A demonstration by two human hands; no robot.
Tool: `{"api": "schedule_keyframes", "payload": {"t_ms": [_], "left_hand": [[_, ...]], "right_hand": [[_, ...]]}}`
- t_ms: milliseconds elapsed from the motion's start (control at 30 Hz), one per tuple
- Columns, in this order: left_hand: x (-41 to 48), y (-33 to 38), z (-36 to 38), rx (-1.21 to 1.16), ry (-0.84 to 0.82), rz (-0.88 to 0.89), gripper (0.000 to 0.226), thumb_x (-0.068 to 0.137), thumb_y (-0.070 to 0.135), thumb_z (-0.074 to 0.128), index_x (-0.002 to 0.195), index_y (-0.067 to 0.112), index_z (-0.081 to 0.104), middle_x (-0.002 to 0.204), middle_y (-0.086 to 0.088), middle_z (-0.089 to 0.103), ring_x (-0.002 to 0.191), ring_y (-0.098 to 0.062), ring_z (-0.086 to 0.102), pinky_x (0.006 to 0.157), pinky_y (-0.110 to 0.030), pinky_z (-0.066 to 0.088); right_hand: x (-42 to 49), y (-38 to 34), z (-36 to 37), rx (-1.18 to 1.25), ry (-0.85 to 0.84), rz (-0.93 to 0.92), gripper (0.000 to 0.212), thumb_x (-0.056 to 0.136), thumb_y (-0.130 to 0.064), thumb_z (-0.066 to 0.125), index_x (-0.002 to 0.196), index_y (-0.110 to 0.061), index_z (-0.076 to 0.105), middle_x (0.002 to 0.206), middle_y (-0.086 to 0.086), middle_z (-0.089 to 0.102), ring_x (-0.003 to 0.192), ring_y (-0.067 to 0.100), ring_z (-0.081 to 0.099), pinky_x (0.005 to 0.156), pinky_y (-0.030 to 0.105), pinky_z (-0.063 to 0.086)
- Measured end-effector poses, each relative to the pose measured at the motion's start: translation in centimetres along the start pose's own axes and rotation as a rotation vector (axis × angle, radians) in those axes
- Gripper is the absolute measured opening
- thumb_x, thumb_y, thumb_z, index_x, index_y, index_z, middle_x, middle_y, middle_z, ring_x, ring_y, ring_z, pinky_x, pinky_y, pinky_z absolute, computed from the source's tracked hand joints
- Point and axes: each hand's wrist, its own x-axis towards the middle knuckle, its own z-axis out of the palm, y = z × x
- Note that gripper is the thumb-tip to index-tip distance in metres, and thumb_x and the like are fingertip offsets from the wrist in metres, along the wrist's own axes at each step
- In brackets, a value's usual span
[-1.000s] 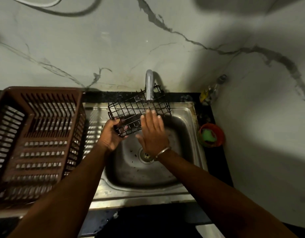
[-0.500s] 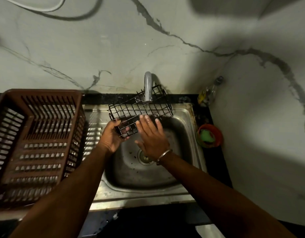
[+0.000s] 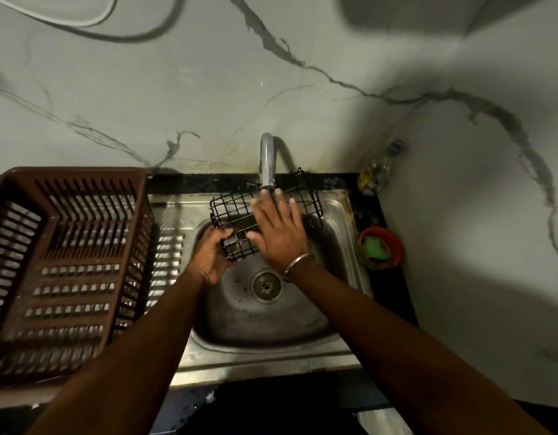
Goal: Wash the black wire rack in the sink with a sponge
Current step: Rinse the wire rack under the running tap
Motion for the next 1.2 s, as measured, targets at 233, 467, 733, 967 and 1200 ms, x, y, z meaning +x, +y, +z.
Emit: {"api": "schedule_keyframes", "payload": {"t_ms": [233,467,733,967,1200], "left_hand": [[0.0,-0.1,-0.4,0.051,0.060,-0.015,0.083,0.064,0.038,0.085,0.140,0.015,0.061,0.138,-0.017,0.068,0.116,-0.033,0.066,0.071,-0.043,0.060],[-0.1,-0.1,0.2,0.059,0.034,-0.021,0.078,0.071,0.032,0.082,0.143,0.014,0.059,0.135,-0.015,0.068,0.114,-0.030,0.066,0.076,-0.045,0.059],[0.4,-0.3,1.6,0.104,0.020,-0.056,0.048,0.089,0.028,0.076,0.135,0.018,0.065,0.128,-0.011,0.075,0.118,-0.035,0.067,0.085,-0.052,0.060],[0.4,1.7,3.3,0.147,-0.024,-0.077,0.032,0.098,0.023,0.068,0.129,0.016,0.066,0.117,-0.013,0.076,0.097,-0.025,0.073,0.082,-0.047,0.060],[0.2,1.6,0.4,0.152,-0.085,-0.058,0.027,0.093,0.013,0.072,0.119,0.019,0.068,0.112,-0.009,0.077,0.100,-0.026,0.076,0.078,-0.049,0.062]], "right_hand": [[0.1,-0.7,0.0,0.046,0.002,0.074,0.077,0.107,-0.059,0.025,0.166,-0.009,0.016,0.174,0.015,0.008,0.162,0.032,0.003,0.129,0.059,0.008],[-1.1,-1.7,0.3,0.038,0.011,0.129,0.076,0.108,-0.059,0.020,0.165,-0.007,0.020,0.173,0.016,0.009,0.162,0.034,0.006,0.126,0.066,0.007],[-0.7,-1.9,0.1,-0.005,-0.078,0.046,0.080,0.105,-0.063,0.030,0.167,-0.013,0.015,0.174,0.015,-0.001,0.161,0.039,-0.001,0.126,0.065,0.006],[0.0,0.2,-2.1,-0.011,-0.118,0.110,0.077,0.101,-0.074,0.023,0.167,-0.035,0.011,0.175,0.005,-0.005,0.161,0.033,-0.008,0.123,0.071,-0.001],[0.3,5.7,-4.0,0.028,-0.092,0.569,0.074,0.104,-0.066,0.019,0.167,-0.028,0.010,0.175,0.012,0.003,0.161,0.038,0.000,0.124,0.069,0.005]]}}
